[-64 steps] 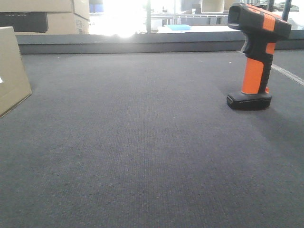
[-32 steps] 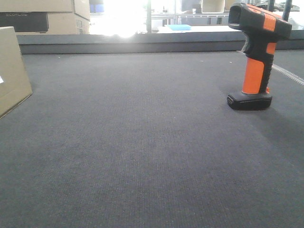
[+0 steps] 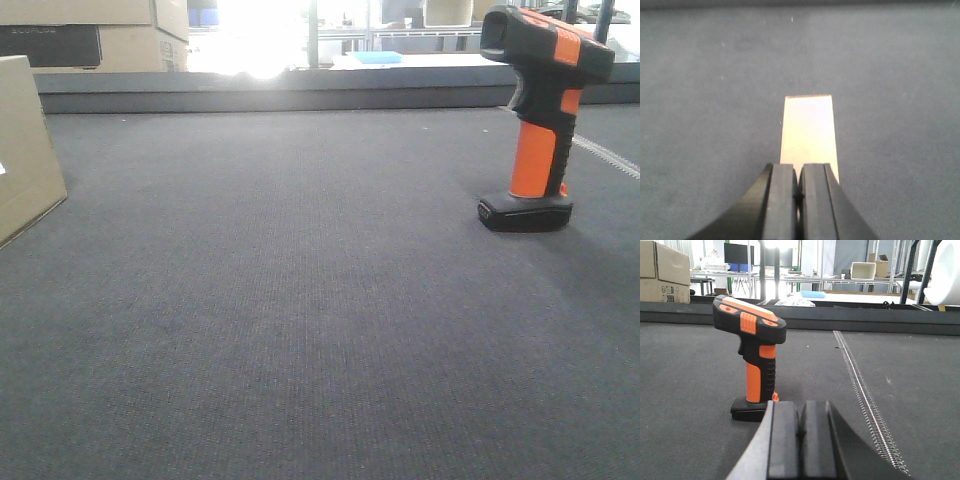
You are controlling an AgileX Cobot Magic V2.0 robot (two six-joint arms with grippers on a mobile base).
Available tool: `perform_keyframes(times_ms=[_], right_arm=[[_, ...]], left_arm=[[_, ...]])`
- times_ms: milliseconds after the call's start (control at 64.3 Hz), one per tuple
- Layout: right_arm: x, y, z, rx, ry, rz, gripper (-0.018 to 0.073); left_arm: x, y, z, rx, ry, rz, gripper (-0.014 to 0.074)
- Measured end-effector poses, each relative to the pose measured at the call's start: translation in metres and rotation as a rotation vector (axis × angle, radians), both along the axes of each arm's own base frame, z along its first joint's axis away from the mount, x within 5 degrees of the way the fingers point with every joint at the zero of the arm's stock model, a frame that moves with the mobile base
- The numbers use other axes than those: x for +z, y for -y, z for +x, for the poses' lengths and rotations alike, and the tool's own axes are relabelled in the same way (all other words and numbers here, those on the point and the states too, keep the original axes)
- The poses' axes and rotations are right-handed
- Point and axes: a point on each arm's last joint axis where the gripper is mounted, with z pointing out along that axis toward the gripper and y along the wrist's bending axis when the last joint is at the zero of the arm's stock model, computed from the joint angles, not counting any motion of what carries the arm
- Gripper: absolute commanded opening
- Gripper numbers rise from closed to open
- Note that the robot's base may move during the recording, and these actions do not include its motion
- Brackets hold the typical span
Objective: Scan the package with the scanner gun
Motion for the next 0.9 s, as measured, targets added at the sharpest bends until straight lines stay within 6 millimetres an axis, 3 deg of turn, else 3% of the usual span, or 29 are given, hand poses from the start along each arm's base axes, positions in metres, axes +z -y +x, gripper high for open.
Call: perform_keyframes(times_ms=[140,249,466,901], right_arm=[[0.000,0.000,0.000,0.000,0.000,0.000,-0.0154],[0.000,0.000,0.000,0.000,0.000,0.000,-0.0154],[0.000,0.000,0.000,0.000,0.000,0.000,-0.0154],[0.000,0.000,0.000,0.000,0.000,0.000,-0.0154]], left_arm=[[-0.002,0.000,0.006,0.003,-0.037,-0.018,0.0480],[-0.004,0.000,0.005,0.006,-0.066,-0.021,0.0589],[-0.010,0.000,0.005,0.011,-0.126,-0.024,0.0599],[-0.049,-0.003,0.026,0.022,-0.322,-0.032,0.0599]])
